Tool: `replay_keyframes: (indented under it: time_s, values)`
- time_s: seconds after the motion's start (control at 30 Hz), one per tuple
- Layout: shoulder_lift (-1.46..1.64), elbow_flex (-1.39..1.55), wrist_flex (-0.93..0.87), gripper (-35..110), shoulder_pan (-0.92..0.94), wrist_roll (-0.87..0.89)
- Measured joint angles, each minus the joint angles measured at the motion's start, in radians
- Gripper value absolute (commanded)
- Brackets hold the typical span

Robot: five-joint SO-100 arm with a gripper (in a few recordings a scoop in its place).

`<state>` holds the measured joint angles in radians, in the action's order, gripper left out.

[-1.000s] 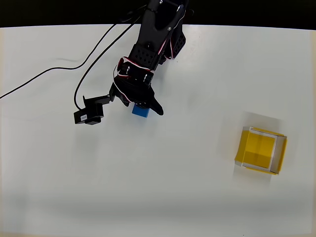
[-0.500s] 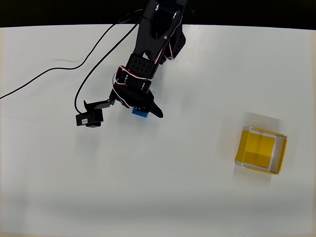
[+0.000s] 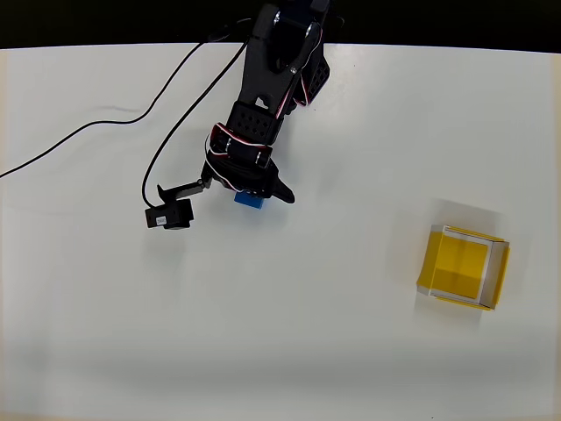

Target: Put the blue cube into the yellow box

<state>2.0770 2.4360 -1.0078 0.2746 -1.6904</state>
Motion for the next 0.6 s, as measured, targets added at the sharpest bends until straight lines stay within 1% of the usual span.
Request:
replay_keyframes:
  time_s: [0.3,0.6]
  values:
    - [0.002,0.015,0.015,50,0.0,-0.025]
    - [0.0,0.037,0.069,42,0.015,-0.031]
